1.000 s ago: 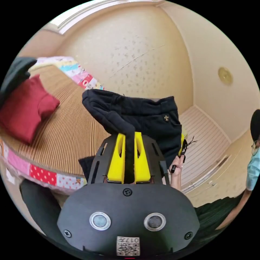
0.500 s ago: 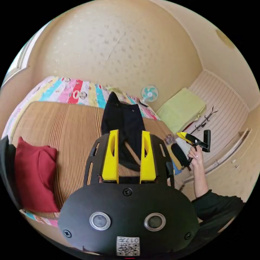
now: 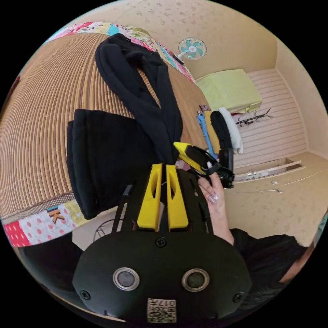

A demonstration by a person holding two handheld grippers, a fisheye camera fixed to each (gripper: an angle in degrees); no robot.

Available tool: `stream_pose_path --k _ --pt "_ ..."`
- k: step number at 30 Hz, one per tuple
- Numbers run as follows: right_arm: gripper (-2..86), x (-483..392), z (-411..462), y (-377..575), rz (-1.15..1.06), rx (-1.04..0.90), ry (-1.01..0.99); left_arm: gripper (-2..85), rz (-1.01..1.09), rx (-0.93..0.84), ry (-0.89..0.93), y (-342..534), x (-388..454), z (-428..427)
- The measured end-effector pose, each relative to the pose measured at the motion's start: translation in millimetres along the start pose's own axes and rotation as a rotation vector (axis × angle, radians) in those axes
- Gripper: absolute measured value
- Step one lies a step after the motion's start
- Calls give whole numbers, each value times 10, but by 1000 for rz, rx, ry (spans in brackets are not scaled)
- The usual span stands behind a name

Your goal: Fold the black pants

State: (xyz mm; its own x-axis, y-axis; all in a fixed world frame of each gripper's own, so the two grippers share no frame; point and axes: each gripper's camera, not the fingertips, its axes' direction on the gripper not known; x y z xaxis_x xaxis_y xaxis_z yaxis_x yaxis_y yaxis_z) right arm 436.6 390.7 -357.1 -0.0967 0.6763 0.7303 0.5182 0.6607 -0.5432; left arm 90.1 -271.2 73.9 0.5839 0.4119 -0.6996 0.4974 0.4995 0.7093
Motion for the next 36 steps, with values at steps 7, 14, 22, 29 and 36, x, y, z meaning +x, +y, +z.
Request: stream_pose_path --k 7,14,22,29,36 --pt "30 62 -2091 -187 -123 265 -249 15 -105 212 568 446 -409 -1504" --pt "99 818 -3191 391 158 303 326 48 -384 155 -128 1509 -1077 -1691" --pt "93 1485 -3311 897 196 25 209 80 -189 52 -54 1489 -658 -1202" --pt "36 17 -3687 1062 -295 141 -102 124 123 29 92 991 675 -1118" --pt "36 -926 -1976 898 -556 -334 -156 123 124 -134 135 288 899 -475"
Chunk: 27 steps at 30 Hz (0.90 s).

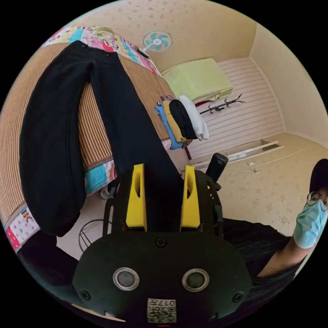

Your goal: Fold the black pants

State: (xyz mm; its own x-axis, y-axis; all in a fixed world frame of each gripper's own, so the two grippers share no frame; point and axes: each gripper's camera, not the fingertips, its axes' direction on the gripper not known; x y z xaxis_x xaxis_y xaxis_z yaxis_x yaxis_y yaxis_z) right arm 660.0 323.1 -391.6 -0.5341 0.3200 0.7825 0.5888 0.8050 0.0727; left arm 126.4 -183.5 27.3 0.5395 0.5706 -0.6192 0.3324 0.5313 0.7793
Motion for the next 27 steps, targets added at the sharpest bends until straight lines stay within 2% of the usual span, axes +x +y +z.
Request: stream_pose_path --k 2,4,6,7,9,10,11,14,17,19,20,21,24,26,27 --pt "42 228 406 -41 16 -151 -78 68 -55 -102 32 -40 -238 249" --pt "46 445 464 -32 20 -268 -135 43 -77 -85 -20 77 -376 271" --pt "52 680 262 -67 10 -289 -233 39 -54 -48 -75 266 -419 181" --pt "63 895 3 -161 36 -238 -246 39 -49 -37 -77 311 -428 153" --pt "100 1302 -466 -413 130 -94 -139 39 -64 9 -51 464 -505 50" --pt "139 1619 -717 -630 214 -5 -6 39 -68 17 -41 491 -524 32" --pt "158 1991 -874 -885 308 41 134 39 -79 33 -20 535 -564 -3" --pt "177 3035 -927 -1582 471 109 342 39 -105 64 39 588 -661 -80" --pt "174 3992 -762 -2129 574 201 438 38 -123 83 93 584 -755 -190" --pt "158 4423 -596 -2368 616 250 392 37 -132 90 113 572 -810 -260" --pt "106 4588 -486 -2519 647 288 406 37 -140 99 126 575 -849 -312" --pt "80 4637 -426 -2596 670 301 433 36 -150 114 147 598 -885 -386" --pt "44 4218 2 -3186 587 385 758 33 -150 220 165 758 -917 -739" --pt "36 3624 796 -3896 321 289 955 32 -163 334 170 930 -948 -1058" --pt "36 3501 1028 -4049 262 258 978 32 -182 398 177 1061 -982 -1263"
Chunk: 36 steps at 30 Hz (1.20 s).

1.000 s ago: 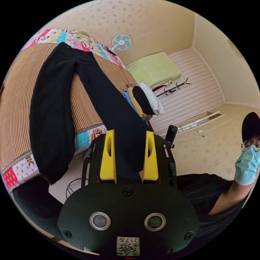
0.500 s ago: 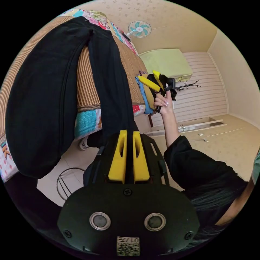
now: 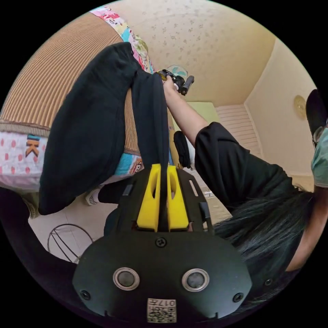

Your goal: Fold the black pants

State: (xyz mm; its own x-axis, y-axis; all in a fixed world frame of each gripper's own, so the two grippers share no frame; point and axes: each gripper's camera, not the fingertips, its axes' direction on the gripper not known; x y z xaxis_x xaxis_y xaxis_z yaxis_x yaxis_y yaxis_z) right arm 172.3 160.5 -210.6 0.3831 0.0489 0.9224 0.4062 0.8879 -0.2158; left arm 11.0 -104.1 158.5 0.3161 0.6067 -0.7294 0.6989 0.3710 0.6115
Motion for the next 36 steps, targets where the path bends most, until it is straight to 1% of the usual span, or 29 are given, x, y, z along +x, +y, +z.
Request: stream_pose_path --k 1,2,3,4,5,6,7,8,9,10,12,13,16,17,18,20,21,23,24,25,26,27,28,30,31,32,33,35,36 --pt "36 -544 86 -71 -100 4 -12 32 -11 24 -1 20 -9 -118" --pt "38 -958 194 -110 -139 2 -65 33 -27 71 -15 70 -30 -351" --pt "39 -1119 268 -123 -138 -5 -104 34 -38 122 -36 133 -62 -577" --pt "46 -1368 467 -125 -138 -30 -202 35 -44 142 -51 163 -85 -678" --pt "54 -1534 756 -94 -143 -95 -296 39 -63 156 -103 203 -147 -834" --pt "58 -1569 903 -65 -128 -138 -337 46 -104 146 -207 227 -245 -941" --pt "64 -1582 1126 35 -89 -193 -416 49 -134 133 -263 235 -312 -979" --pt "70 -1537 1201 182 -40 -195 -448 59 -202 96 -330 244 -474 -1046" --pt "72 -1506 1184 265 -18 -181 -449 67 -227 88 -317 265 -607 -1135" --pt "77 -1450 1097 435 2 -157 -452 70 -231 96 -294 283 -660 -1193" --pt "86 -1399 907 707 -49 -197 -487 77 -197 160 -205 324 -752 -1425" --pt "90 -1373 719 949 -118 -229 -481 79 -178 166 -195 309 -752 -1459" --pt "98 -1210 125 1763 -241 -291 -376 97 -96 135 -227 92 -705 -1484" --pt "102 -1103 -95 2119 -253 -315 -384 98 -48 110 -251 -33 -664 -1426" --pt "102 -1046 -192 2299 -252 -326 -402 99 -9 73 -284 -163 -637 -1329" --pt "102 -837 -474 2999 -205 -368 -529 101 14 14 -351 -344 -655 -1125" --pt "101 -802 -516 3160 -186 -376 -562 103 10 -29 -379 -437 -697 -963" --pt "96 -763 -595 3706 -132 -402 -667 90 16 -89 -381 -513 -756 -707" --pt "93 -763 -622 3808 -122 -386 -681 74 6 -129 -374 -521 -791 -543" --pt "75 -731 -738 3951 -91 -306 -685 66 -1 -138 -373 -512 -801 -479" --pt "47 -693 -801 4005 -42 -304 -678 56 -20 -123 -380 -469 -790 -422" --pt "43 -678 -839 4014 -32 -304 -712 49 -9 -106 -378 -410 -712 -407" --pt "36 -623 -999 4028 5 -258 -774 46 11 -100 -383 -379 -647 -405" --pt "32 -569 -1326 4077 19 -171 -755 39 157 -69 -335 -219 -358 -407" --pt "32 -533 -1501 4131 9 -128 -724 40 174 -69 -313 -184 -333 -395" --pt "35 -507 -1581 4188 -5 -124 -694 42 134 -85 -308 -147 -392 -351" --pt "37 -511 -1579 4215 -20 -138 -676 48 13 -95 -362 -127 -560 -310" --pt "57 -534 -1427 4286 -42 -269 -574 68 -62 -73 -396 -97 -737 -282" --pt "70 -527 -1419 4293 -41 -281 -566 85 -56 -31 -372 -85 -771 -299"
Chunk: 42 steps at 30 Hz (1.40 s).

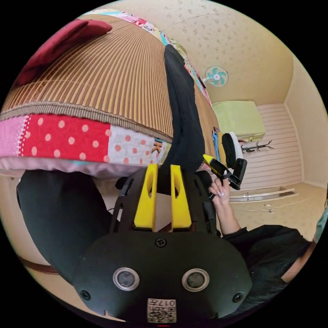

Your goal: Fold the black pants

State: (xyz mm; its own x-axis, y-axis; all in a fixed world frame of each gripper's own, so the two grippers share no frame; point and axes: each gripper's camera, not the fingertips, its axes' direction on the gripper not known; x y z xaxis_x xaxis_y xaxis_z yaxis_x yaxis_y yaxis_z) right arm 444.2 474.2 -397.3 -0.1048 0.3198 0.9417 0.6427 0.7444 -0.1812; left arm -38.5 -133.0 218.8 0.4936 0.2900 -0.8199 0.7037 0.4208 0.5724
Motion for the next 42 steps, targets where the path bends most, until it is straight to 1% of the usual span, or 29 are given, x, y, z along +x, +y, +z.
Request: stream_pose_path --k 1,2,4,6,7,8,10,12,13,14,15,16,18,19,21,22,25,33,37,38,40,42 --pt "95 4 -53 16 3 17 -8 94 4 18 19 -3 -3 -4" --pt "102 2 -136 34 15 59 -20 103 29 41 54 -28 32 6" --pt "99 -6 -172 33 25 85 -35 99 84 32 64 -97 146 116" --pt "80 -4 -10 -26 20 -12 -42 70 135 -96 37 -172 318 516" --pt "67 2 138 -43 19 -112 -84 60 136 -120 17 -159 356 605" --pt "58 12 111 8 37 -125 -115 55 137 -136 -28 -91 431 675" --pt "55 16 -57 119 41 -158 -168 52 199 -206 -57 70 610 726" --pt "59 -6 -210 237 26 -245 -222 56 257 -369 -56 341 762 804" --pt "68 -15 -304 299 20 -315 -257 60 252 -420 -56 398 763 829" --pt "84 -18 -427 338 11 -353 -278 67 237 -508 -60 485 740 863" --pt "95 -13 -494 343 8 -356 -282 83 228 -521 -69 517 714 820" --pt "110 24 -631 321 13 -338 -277 91 226 -494 -66 510 705 766" --pt "120 147 -809 241 43 -265 -241 99 220 -296 9 375 665 494" --pt "123 242 -880 165 70 -213 -232 99 216 -248 37 326 646 442" --pt "125 324 -930 43 83 -139 -268 101 215 -109 117 115 584 349" --pt "125 352 -936 -30 95 -91 -296 104 215 -90 120 59 572 357" --pt "125 326 -853 -166 108 -54 -347 105 199 -101 66 -186 528 543" --pt "93 144 -880 -37 45 -84 -337 95 194 -161 117 8 494 837" --pt "57 -16 -791 -5 43 -128 -430 66 177 -189 132 38 530 864" --pt "48 -152 -912 30 24 -106 -417 58 193 -190 164 93 584 788" --pt "37 -477 -1236 67 -51 -42 -489 53 262 -139 253 235 812 482" --pt "30 -892 -1696 49 -154 43 -578 52 404 -19 378 442 1352 -155"
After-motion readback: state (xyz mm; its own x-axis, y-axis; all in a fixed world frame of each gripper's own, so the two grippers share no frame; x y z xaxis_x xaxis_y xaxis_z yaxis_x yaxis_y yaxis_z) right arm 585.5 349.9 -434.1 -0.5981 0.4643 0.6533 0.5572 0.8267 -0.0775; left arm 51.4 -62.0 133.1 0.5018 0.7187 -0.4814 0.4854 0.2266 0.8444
